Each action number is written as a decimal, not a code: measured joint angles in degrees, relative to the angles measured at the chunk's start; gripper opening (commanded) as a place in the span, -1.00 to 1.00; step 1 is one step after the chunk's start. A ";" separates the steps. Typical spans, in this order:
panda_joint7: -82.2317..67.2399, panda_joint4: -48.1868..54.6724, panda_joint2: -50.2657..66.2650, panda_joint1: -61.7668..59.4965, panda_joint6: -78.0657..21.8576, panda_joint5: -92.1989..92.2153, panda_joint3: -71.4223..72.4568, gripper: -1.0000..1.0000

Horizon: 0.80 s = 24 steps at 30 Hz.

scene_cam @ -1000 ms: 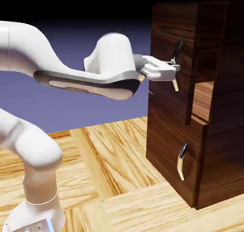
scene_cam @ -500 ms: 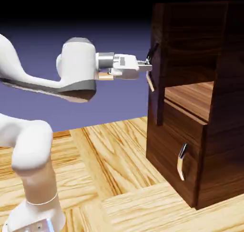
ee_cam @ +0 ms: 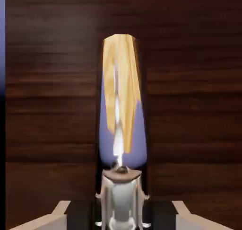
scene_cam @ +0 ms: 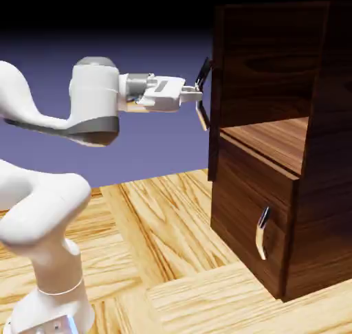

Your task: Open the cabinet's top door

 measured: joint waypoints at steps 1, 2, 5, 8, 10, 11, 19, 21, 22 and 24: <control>-2.49 -0.72 -0.17 1.22 -1.16 2.19 -0.35 -1.00; -4.99 -1.44 -0.36 2.62 -2.52 4.34 -0.73 -1.00; -12.47 -3.54 -1.34 7.73 -7.85 10.72 -1.81 -1.00; -18.77 -5.56 -3.64 13.66 -15.16 16.96 -1.75 -1.00; -21.56 -6.58 -5.56 17.05 -20.14 20.67 -0.75 -1.00; -22.76 -7.00 -6.51 18.61 -22.61 22.58 -0.02 -1.00; -28.01 -7.25 -12.50 28.13 -42.56 36.21 10.03 -1.00; -28.52 -6.40 -13.22 29.67 -47.55 39.50 13.34 -1.00; -28.70 -5.82 -13.44 30.28 -50.04 41.12 15.06 -1.00; -28.95 -4.36 -13.63 31.17 -55.02 44.33 18.59 -1.00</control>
